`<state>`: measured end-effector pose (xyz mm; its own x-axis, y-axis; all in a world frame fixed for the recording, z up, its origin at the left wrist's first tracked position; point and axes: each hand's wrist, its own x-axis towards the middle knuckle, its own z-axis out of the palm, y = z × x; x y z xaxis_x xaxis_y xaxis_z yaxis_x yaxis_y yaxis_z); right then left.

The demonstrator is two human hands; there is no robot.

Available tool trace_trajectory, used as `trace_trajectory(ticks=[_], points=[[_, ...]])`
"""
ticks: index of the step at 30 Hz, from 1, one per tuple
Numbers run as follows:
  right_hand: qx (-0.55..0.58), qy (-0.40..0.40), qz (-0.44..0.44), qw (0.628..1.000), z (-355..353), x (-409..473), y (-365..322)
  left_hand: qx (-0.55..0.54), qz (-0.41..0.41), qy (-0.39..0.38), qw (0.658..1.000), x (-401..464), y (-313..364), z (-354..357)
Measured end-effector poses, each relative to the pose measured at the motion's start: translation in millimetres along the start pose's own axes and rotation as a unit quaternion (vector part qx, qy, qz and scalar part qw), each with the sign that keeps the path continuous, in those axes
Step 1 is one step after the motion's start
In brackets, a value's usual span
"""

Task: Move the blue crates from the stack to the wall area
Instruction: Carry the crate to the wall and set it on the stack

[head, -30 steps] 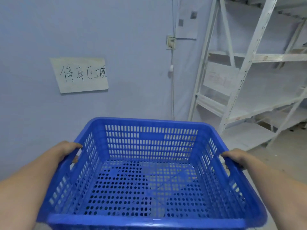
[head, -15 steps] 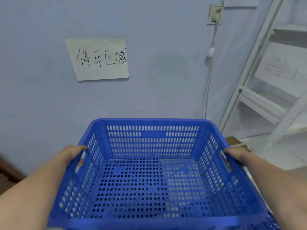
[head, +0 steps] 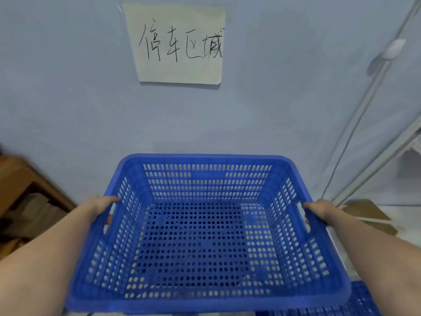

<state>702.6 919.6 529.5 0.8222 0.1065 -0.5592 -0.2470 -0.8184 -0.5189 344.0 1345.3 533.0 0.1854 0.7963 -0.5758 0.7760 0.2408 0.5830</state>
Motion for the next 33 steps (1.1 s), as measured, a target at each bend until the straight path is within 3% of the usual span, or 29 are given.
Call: trace_trajectory(ticks=[4,11,18,22,33], points=[[-0.027,-0.003,0.024,0.999,35,23,-22,-0.018,-0.004,0.003,1.0,61,0,2],[-0.066,0.005,0.091,0.994,98,59,-24,-0.021,-0.1,-0.038,0.994,197,-47,22],[-0.119,-0.006,0.152,0.981,139,88,-18,-0.023,-0.15,-0.065,0.986,216,-53,56],[-0.115,-0.036,0.17,0.978,157,135,4,-0.022,-0.161,-0.025,0.986,232,-65,83],[-0.117,-0.065,0.134,0.982,197,200,-1,-0.03,-0.149,0.008,0.988,282,-81,113]])
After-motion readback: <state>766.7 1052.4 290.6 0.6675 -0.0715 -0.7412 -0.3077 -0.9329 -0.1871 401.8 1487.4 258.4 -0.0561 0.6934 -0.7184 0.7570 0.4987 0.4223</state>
